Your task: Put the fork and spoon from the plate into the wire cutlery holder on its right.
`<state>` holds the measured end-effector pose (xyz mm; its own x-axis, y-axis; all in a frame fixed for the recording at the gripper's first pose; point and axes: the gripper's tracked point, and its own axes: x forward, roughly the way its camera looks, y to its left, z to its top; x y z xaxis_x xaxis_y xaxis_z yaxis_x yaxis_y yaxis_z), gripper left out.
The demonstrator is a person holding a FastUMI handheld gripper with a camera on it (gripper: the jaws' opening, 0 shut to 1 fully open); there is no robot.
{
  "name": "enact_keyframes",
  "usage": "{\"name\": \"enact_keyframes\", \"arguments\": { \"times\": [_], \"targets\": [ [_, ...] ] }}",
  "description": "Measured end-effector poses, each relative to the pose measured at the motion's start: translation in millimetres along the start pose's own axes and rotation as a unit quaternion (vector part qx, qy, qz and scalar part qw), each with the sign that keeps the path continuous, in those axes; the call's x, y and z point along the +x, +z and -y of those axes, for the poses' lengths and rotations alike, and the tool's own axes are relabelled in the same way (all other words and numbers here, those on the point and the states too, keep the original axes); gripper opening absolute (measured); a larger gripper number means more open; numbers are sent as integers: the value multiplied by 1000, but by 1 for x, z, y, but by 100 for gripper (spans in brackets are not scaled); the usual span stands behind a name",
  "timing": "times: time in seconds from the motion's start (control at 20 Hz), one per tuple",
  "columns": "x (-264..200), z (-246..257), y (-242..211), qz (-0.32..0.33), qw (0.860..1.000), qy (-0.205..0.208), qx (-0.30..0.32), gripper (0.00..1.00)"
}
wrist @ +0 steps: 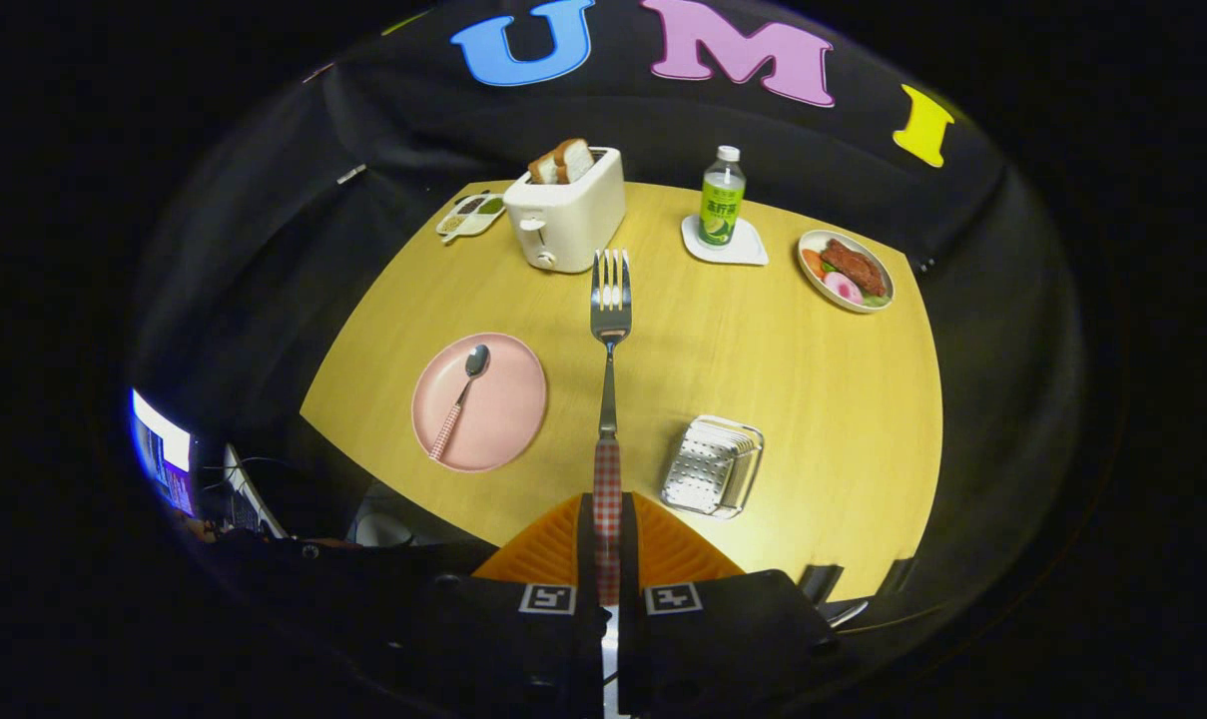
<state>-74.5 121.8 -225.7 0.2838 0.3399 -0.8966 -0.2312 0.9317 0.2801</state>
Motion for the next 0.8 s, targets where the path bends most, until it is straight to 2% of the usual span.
{"name": "enact_keyframes", "arguments": {
  "times": [0.15, 0.3, 0.5, 0.8],
  "targets": [
    [-6, 36, -26, -57, 998, -24, -15, 11],
    [-5, 55, -52, -123, 992, -28, -31, 11],
    [7, 62, -87, -232, 971, -6, -54, 11],
    [37, 76, -107, -340, 938, -20, -61, 11]
  ]
}}
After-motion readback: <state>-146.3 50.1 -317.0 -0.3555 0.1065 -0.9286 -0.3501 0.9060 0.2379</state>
